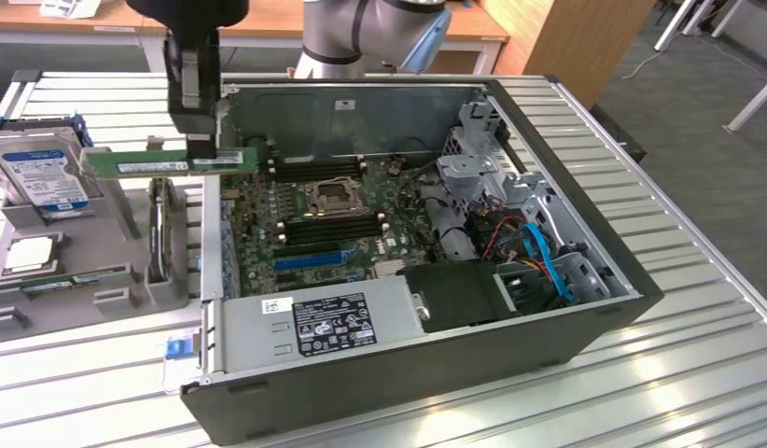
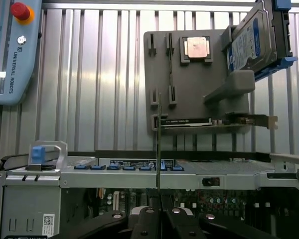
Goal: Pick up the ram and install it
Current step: 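Pick up the ram and move it above insertion slot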
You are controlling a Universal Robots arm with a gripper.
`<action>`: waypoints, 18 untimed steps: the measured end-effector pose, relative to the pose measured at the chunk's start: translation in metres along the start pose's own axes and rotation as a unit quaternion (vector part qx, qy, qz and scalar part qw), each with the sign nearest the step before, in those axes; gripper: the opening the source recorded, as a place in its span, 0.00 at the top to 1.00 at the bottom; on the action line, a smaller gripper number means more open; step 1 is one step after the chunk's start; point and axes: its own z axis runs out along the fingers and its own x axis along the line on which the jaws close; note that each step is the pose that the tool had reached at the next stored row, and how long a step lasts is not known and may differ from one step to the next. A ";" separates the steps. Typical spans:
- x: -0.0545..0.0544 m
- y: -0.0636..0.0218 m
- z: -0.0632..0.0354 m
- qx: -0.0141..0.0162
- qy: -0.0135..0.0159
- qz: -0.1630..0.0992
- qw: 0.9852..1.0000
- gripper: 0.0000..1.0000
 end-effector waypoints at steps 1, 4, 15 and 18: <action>0.000 -0.0022 -0.0002 0.000 0.000 0.000 1.000 0.88; 0.000 -0.0086 -0.0008 -0.001 0.000 0.000 1.000 0.88; 0.000 -0.0335 -0.0032 -0.003 0.000 0.000 1.000 0.88; 0.000 -0.0404 -0.0039 -0.003 0.000 0.000 1.000 0.88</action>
